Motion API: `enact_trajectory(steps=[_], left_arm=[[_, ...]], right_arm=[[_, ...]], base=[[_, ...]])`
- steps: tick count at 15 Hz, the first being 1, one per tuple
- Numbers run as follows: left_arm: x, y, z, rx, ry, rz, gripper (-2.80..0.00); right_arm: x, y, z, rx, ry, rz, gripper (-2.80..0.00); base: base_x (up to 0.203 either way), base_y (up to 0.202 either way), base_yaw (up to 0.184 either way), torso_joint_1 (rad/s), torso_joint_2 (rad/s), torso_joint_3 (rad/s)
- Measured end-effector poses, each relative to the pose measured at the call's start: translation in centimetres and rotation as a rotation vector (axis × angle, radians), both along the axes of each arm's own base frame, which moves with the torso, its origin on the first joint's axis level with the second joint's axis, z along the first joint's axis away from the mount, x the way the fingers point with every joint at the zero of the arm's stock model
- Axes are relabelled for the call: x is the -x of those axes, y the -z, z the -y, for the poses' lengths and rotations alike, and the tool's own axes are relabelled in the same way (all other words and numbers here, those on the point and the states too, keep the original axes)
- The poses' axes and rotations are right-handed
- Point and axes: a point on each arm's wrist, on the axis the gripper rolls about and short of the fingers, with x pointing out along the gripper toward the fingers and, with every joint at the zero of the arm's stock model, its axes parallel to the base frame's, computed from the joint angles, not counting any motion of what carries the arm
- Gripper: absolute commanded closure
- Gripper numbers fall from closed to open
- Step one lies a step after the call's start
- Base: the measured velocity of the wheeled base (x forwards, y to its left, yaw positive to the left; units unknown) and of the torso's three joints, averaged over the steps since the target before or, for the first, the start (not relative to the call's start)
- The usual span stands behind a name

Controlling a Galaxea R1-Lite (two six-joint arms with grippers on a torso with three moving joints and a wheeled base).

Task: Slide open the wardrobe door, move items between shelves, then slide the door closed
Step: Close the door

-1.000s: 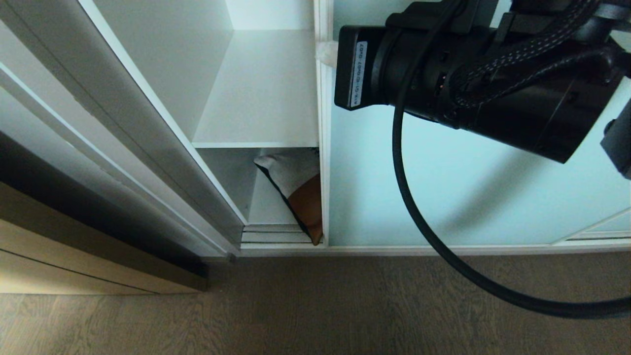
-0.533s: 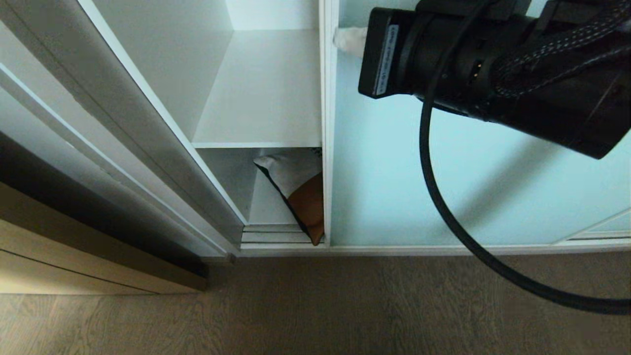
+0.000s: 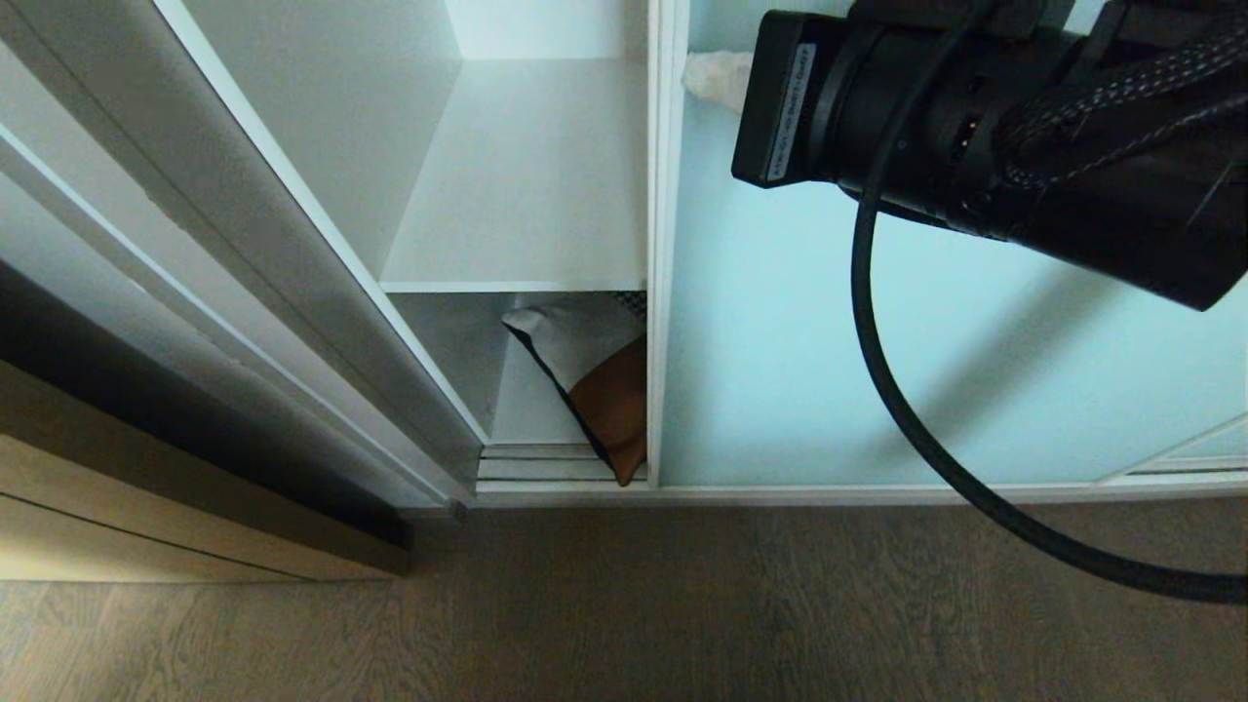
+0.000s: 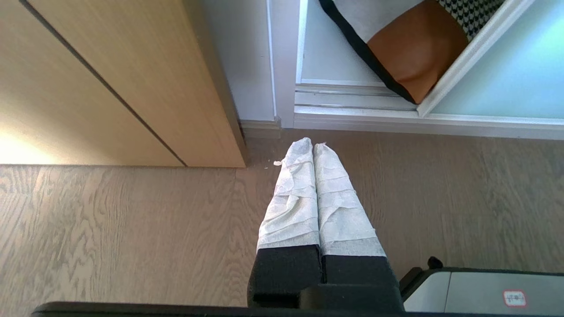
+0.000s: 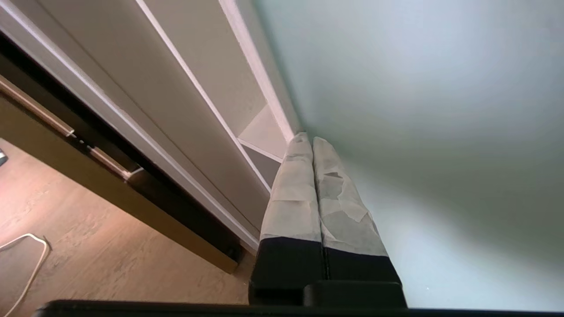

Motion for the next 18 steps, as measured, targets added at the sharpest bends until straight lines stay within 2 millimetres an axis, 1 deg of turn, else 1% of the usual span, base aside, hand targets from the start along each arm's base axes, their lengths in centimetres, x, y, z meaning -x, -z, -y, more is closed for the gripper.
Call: enact_trajectory(steps=[5,7,9,12,15,16,18], left_arm=[[0.0,0.0,0.0,0.000,0.000,0.000,0.00],[0.0,0.0,0.0,-0.001,0.000,0.000,0.00],[0.0,0.0,0.0,0.000,0.000,0.000,0.00],[0.0,0.0,0.0,0.000,0.000,0.000,0.00],[0.0,0.0,0.0,-0.001,0.000,0.000,0.00],[0.0,0.0,0.0,-0.001,0.000,0.000,0.00],[0.0,0.0,0.0,-0.001,0.000,0.000,0.00]], right_arm=[[-1.9,0.7,-0.5,-0.021,0.028,0.024,0.00],[-2.2,1.2,-0.9,-0.001,0.027,0.016,0.00],[-2.0,1.6,-1.7,0.010,0.010,0.009,0.00],[-1.8,1.9,-3.8,0.018,-0.030,0.006,0.00],[-1.9,2.1,-6.2,0.013,-0.066,0.013,0.00],[-1.9,2.5,-7.2,0.017,-0.085,0.011,0.00],[-1.6,4.1,-9.3,0.065,-0.130,-0.019,0.00]], base=[[0.000,0.000,0.000,0.000,0.00,0.000],[0.000,0.000,0.000,0.000,0.00,0.000],[0.000,0.000,0.000,0.000,0.00,0.000],[0.000,0.000,0.000,0.000,0.00,0.000],[0.000,0.000,0.000,0.000,0.00,0.000],[0.000,0.000,0.000,0.000,0.00,0.000],[0.000,0.000,0.000,0.000,0.00,0.000]])
